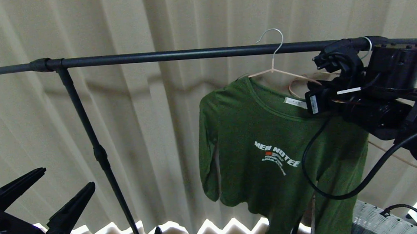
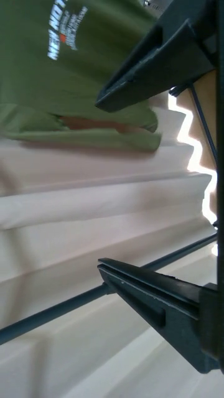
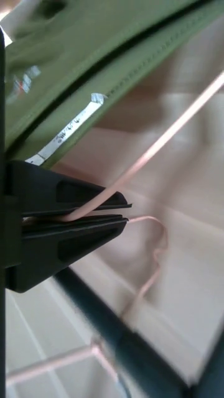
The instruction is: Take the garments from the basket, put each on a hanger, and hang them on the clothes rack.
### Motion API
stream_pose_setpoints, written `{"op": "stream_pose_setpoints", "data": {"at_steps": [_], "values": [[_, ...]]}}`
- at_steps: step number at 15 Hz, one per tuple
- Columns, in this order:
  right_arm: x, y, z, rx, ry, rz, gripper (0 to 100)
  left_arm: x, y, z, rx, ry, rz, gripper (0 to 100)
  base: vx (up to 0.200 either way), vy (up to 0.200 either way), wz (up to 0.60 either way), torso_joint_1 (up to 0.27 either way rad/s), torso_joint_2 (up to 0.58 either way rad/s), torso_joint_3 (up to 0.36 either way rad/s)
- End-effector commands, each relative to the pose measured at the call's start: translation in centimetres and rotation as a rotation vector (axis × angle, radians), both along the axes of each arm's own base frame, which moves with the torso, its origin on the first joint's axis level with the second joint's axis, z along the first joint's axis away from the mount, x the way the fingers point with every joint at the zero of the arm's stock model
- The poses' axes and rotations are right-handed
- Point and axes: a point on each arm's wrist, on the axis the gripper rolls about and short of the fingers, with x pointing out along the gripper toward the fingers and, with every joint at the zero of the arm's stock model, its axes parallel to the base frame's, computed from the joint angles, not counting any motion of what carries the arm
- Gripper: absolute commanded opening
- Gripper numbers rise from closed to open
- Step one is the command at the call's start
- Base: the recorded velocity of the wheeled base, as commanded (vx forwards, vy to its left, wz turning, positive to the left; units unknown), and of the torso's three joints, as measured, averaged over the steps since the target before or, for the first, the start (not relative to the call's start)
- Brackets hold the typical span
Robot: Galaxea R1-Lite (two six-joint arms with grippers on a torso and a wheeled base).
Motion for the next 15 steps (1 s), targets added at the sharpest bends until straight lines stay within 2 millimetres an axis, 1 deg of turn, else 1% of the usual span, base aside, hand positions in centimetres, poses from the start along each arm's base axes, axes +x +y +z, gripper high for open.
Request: {"op": "stream_pose_setpoints", "data": {"at_steps": [1, 2, 9, 13, 15], "values": [[0.8, 0.4, -0.9, -0.01, 0.025, 0.0, 0, 0.0, 0.0, 0.0, 0.0, -0.001, 0.0, 100, 0.0, 0.0, 0.0, 0.0, 0.0, 0.0], [1.1, 0.5, -1.3, -0.013, 0.032, 0.0, 0, 0.0, 0.0, 0.0, 0.0, -0.001, 0.0, 100, 0.0, 0.0, 0.0, 0.0, 0.0, 0.0], [1.1, 0.6, -1.4, -0.015, 0.037, 0.003, 0, 0.0, 0.0, -0.1, 0.001, 0.003, -0.001, 100, 0.0, 0.0, 0.0, 0.0, 0.0, 0.0], [2.7, 1.7, -1.9, -0.019, 0.042, 0.015, 0, 0.0, 0.0, 0.0, 0.0, 0.002, -0.001, 100, 0.0, 0.0, 0.0, 0.0, 0.0, 0.0], [2.9, 2.1, -2.3, -0.024, 0.052, 0.021, 0, 0.0, 0.0, 0.0, 0.0, 0.002, -0.001, 100, 0.0, 0.0, 0.0, 0.0, 0.0, 0.0]]}}
